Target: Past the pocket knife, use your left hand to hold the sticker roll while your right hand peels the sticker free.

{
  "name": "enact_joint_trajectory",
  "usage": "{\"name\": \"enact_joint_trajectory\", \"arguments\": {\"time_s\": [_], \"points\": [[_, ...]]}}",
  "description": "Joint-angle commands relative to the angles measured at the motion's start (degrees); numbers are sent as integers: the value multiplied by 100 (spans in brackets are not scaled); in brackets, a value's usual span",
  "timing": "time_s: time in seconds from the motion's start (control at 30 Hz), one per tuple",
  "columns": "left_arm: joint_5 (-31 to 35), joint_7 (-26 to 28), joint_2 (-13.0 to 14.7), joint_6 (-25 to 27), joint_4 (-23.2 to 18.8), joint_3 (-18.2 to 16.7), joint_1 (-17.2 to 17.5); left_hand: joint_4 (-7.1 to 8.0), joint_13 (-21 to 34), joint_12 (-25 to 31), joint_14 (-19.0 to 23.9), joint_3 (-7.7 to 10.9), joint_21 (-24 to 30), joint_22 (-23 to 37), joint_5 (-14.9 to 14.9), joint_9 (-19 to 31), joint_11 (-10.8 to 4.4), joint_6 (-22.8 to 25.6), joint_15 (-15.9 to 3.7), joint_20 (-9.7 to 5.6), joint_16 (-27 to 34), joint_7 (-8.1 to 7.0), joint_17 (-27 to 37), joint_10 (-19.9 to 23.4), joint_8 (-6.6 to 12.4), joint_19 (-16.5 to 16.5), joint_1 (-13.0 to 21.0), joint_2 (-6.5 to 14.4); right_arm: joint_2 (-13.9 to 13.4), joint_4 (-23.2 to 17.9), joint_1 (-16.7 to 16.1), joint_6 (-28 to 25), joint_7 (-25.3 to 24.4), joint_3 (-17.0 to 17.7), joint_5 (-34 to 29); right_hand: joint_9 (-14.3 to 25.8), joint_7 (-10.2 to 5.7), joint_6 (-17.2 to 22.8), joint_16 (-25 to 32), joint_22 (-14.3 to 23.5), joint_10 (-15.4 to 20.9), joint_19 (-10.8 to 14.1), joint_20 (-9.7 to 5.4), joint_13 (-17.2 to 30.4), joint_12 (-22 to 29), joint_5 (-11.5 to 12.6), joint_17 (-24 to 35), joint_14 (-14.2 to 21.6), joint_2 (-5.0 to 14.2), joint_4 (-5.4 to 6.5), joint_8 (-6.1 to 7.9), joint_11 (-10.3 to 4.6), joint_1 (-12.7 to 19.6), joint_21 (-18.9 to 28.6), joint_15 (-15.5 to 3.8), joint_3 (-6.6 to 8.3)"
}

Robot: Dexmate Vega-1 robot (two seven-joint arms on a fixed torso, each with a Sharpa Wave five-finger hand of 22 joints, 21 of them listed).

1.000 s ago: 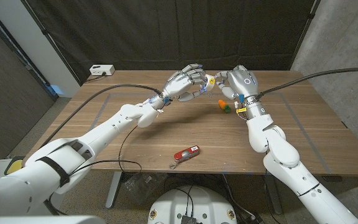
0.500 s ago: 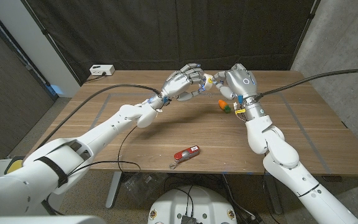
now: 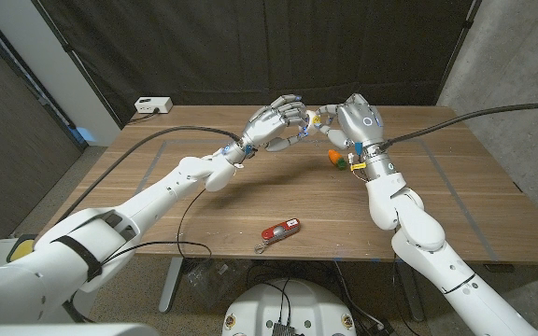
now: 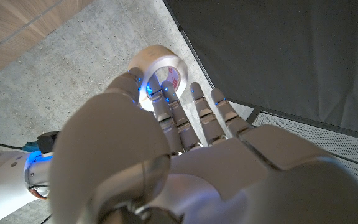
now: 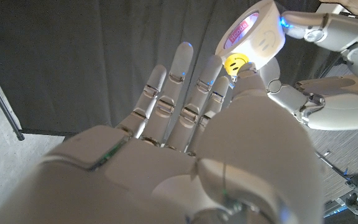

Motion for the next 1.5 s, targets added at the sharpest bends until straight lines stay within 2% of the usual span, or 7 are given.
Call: {"name": "enact_joint_trajectory", "arguments": {"time_s": [0.03,0.27,0.37,0.57,0.7,0.9,1.5], "points": [[87,0,9,-58,-22,-37,23,4,14,37,43,-26,27,7,37,102,-8,388,-982,-10,-3,-310,14,2,228,-19,74,33,1,46,132,-66,142,-95,-101,0,3,-127,-20,-2,-88,-39,-511,-10,-79,51,29,28,92,-5,-32,-9,25,69,-735,-16],[99,0,-10,-45,16,-31,2,7,2,31,36,-38,43,4,44,96,-8,401,-981,-10,-20,-304,34,-9,226,-27,89,38,-62,83,159,74,26,-81,-1,-13,-19,5,-51,-21,100,-68,-527,35,-26,76,45,37,184,-53,45,-4,129,158,-742,11],[110,0,-28,-40,39,-16,-29,9,6,38,42,-43,47,3,45,99,-8,405,-983,-12,-21,-303,39,-4,228,-29,90,36,-83,71,129,104,-80,-64,-4,-1,-86,413,8,-58,456,-70,-570,179,190,87,126,211,217,-135,151,4,254,306,-744,-5],[111,0,-91,-35,95,-30,-49,17,2,42,39,-56,61,1,49,108,-7,385,-981,-7,-32,-292,54,3,223,-30,95,40,-109,101,173,185,-127,-28,57,104,-112,767,71,-90,740,-96,-587,365,416,81,229,346,209,-184,269,6,323,460,-742,-61],[97,0,-98,-28,95,-20,-52,21,2,45,40,-61,68,0,50,112,-7,383,-980,-6,-36,-301,62,5,223,-31,97,44,-125,164,198,291,-275,-15,108,237,-138,1164,141,-111,999,-80,-633,552,630,80,280,494,219,-248,450,11,445,625,-740,-88],[-15,0,-76,-20,39,2,-30,30,-5,40,42,-70,81,-2,51,122,-7,357,-980,-4,-42,-292,77,-9,217,-33,101,55,-103,261,219,376,-492,-24,138,329,-3,1596,256,-117,1349,45,-641,637,807,70,341,721,266,-285,637,28,569,881,-737,-109],[-2130,-908,114,-187,-157,381,19,10,-1,63,50,-80,115,-9,30,124,-2,423,-962,12,-59,-181,125,-10,240,-57,170,89,-50,387,107,525,-1120,-67,140,221,212,1976,404,-107,1757,121,-511,529,862,68,434,1053,215,-406,690,170,843,1275,-731,-86]]}}
